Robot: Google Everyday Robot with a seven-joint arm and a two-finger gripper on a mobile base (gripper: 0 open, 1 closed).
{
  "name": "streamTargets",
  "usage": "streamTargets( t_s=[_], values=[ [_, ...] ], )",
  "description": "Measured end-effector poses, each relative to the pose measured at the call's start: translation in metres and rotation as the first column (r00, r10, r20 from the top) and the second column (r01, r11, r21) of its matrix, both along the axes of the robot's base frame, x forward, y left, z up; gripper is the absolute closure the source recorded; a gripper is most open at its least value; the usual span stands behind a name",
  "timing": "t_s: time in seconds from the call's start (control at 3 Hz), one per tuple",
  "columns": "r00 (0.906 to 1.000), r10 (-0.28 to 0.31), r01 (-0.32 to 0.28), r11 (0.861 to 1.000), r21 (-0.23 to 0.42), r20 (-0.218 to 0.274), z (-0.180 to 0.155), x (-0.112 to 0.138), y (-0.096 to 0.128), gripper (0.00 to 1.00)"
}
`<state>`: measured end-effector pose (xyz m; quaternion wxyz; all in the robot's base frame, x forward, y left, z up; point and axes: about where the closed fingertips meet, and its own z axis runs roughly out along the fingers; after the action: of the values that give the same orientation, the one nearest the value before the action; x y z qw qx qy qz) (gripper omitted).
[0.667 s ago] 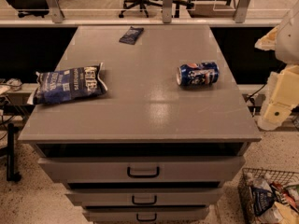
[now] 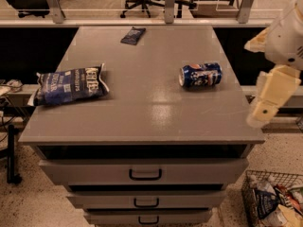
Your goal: Pick blue chip bag
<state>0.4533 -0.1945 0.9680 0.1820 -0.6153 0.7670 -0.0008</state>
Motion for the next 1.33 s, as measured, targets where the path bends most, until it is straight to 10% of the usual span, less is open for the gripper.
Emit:
streamTargets(
  t_s=[0.33, 1.0, 1.33],
  values=[
    [0.9955, 0.095, -0.095, 0.987, 0.129, 0.003, -0.018, 0.033, 0.056, 0.0],
    [0.9655, 0.256, -0.254, 0.886, 0.388, 0.048, -0.023, 0.069, 0.192, 0.0],
    [0.9655, 0.256, -0.254, 0.886, 0.388, 0.048, -0.023, 0.069, 0.192, 0.0]
  ],
)
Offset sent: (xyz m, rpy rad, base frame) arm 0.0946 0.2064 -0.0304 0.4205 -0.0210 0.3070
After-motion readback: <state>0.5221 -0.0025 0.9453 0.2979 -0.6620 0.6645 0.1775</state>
